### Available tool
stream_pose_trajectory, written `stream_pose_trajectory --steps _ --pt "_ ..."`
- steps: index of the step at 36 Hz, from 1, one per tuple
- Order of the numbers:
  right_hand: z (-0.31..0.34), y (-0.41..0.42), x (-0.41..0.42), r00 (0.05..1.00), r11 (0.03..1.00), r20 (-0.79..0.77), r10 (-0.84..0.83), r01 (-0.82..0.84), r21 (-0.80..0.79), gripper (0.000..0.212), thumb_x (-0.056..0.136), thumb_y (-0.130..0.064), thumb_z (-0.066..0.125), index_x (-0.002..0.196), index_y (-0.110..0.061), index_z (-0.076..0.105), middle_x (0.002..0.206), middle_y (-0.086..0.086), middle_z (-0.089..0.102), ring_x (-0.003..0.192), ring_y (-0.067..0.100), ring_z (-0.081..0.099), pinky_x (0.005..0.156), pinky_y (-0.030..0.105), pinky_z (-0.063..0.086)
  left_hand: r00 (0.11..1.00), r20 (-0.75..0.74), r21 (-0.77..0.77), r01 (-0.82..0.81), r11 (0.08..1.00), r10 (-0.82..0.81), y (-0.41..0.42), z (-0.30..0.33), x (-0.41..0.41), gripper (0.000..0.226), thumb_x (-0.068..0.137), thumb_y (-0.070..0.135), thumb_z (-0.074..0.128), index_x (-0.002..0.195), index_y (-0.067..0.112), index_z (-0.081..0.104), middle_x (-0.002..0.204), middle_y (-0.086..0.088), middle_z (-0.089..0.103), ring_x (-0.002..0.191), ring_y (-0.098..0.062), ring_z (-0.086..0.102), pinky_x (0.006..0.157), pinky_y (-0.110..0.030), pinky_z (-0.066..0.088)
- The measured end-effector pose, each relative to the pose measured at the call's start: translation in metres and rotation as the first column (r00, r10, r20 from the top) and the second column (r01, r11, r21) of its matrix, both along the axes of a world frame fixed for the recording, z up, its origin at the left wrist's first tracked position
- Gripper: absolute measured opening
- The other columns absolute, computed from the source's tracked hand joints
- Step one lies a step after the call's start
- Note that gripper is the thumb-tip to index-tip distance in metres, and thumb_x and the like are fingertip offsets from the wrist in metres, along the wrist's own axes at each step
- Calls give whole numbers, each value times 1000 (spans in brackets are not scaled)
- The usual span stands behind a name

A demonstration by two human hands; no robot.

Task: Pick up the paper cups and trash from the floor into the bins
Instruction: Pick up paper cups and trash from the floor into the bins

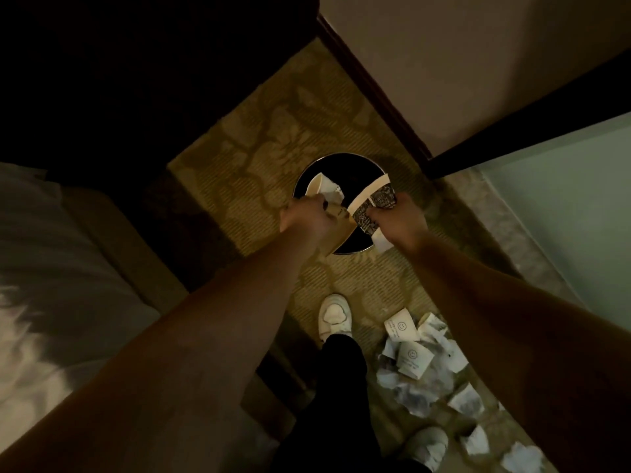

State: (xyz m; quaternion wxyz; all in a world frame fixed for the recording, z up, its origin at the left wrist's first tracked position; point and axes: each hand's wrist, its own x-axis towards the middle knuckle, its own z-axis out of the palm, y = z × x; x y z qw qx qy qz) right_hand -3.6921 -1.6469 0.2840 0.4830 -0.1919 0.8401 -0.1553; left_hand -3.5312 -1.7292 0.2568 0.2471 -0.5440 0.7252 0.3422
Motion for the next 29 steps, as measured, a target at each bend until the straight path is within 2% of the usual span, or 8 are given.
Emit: stream_pose_trajectory --steps 3,6,10,13,18,21,27,29 --pt "-5 -6 3 999 1000 43 -12 11 21 52 88 -33 70 132 -12 54 120 6 62 109 27 59 83 32 43 1000 -3 41 -15 999 15 -6 -4 -2 51 89 49 57 129 18 55 128 -11 57 122 -33 51 96 -46 48" --pt "-9 -11 6 995 997 77 64 -66 27 44 86 -42 70 116 -10 63 99 3 65 96 24 63 75 30 43 1000 -8 107 1 994 -1 -11 0 -3 59 93 47 59 144 20 47 142 -14 47 126 -35 50 102 -45 46" --pt "-6 -12 9 977 980 101 186 -192 60 67 85 -30 72 143 -10 44 136 12 53 124 31 55 96 37 48 996 -69 111 -54 992 62 -13 3 1 59 93 41 63 146 21 47 141 -14 45 124 -32 52 101 -40 47" --pt "6 -10 11 956 958 89 278 -283 49 63 89 -22 67 146 -11 42 136 11 54 121 30 57 92 32 46 993 -88 98 -65 993 74 -11 14 3 48 94 34 63 138 16 55 138 -14 47 120 -31 54 97 -38 49" --pt "31 5 10 928 926 37 372 -373 60 58 93 -21 60 147 -12 40 145 15 46 126 35 52 100 40 47 986 -104 103 -117 988 128 -6 43 8 45 96 30 60 137 12 54 140 -11 48 123 -28 53 95 -30 44" --pt "57 18 4 924 922 37 381 -383 65 52 95 -20 58 145 -10 44 141 16 50 123 35 54 95 39 48 978 -123 123 -150 981 166 -2 73 7 46 97 29 60 139 14 53 142 -9 47 125 -25 52 90 -23 41" --pt "112 45 -10 925 920 34 378 -379 95 46 96 -28 58 140 -14 52 138 10 56 116 27 60 89 34 49 976 -123 151 -163 975 182 9 135 1 44 96 31 59 138 16 55 141 -9 49 123 -26 53 97 -31 45" --pt "200 74 -24 946 941 -3 325 -323 101 44 98 -28 56 140 -14 52 138 9 57 117 27 59 88 32 47 970 -201 176 -101 979 137 26 225 -17 42 97 31 59 136 18 56 140 -9 51 122 -25 54 98 -33 47"
